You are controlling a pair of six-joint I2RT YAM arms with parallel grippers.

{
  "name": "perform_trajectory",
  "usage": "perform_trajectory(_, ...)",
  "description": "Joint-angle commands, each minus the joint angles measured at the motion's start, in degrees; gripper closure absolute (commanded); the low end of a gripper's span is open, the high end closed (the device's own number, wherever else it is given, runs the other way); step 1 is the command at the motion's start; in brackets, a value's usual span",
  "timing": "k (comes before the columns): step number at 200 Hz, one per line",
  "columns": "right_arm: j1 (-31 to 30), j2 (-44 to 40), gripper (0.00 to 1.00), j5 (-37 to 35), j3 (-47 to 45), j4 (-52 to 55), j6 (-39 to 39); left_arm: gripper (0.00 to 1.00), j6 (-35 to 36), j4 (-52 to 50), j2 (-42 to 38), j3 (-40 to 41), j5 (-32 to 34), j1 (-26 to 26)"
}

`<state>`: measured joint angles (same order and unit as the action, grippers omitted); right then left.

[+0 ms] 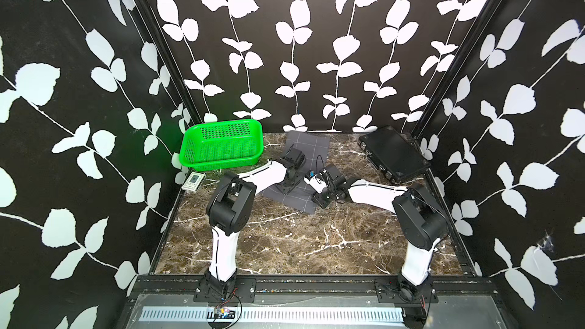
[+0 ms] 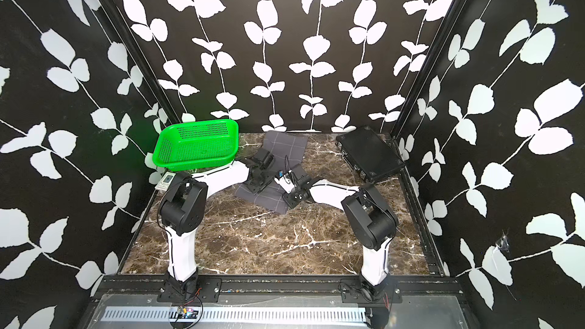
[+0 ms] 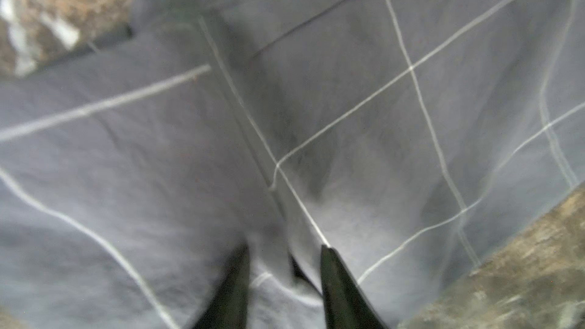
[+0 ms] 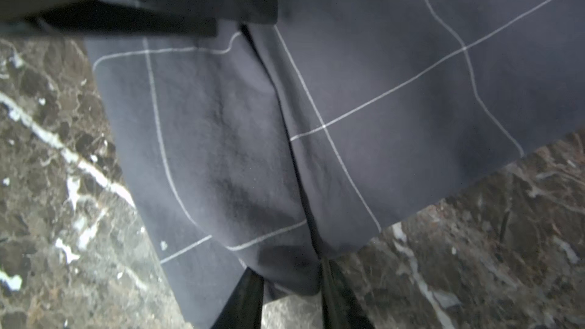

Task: Roll up the pillowcase
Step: Roll the pillowcase at the center of the board.

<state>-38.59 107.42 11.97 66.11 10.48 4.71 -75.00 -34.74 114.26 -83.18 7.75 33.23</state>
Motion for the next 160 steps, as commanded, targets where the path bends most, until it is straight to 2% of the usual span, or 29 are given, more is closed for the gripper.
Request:
perform_trajectory(1,0.19,2.23,0.7,-1.27,2.01,-0.54,0.08,0.5,3.28,-0.51,-6.13,1.66,3.16,-0.54)
perform_trajectory(36,0.19,2.6,0.71,-2.36,1.54,0.05,0.39,0.41,10.15,-0.88,-12.27,5.27,3.54,-0.77)
perform_trajectory(56,0.16,1.51,0.7,-2.91,1.67,0.76,0.69,0.41,15.71,-0.94,-15.33,8.44,2.01,-1.61)
perform_trajectory(70,0.04,0.1,0.69,-3.19,1.81,1.28,2.05,0.46,22.28,-0.74,-15.91,9.69,-0.29,-3.04)
perform_trajectory(101,-2.3,-5.02,0.57,-5.47,1.24,1.26,8.11,0.51,38.83,-4.76,-12.82,8.28,-3.35,-6.17)
perform_trajectory(117,-4.8,-7.31,0.51,-7.05,-0.41,-0.53,12.1,0.52,44.55,-5.75,-10.5,6.82,-3.91,-7.43)
perform_trajectory(133,-8.66,-8.23,0.44,-10.34,-2.38,-4.85,16.4,0.52,47.67,-7.11,-7.74,4.62,-4.49,-9.14)
perform_trajectory(160,-13.54,-4.22,0.39,-12.88,1.43,-2.77,19.06,0.52,50.06,-8.27,-3.85,1.09,-5.71,-10.35)
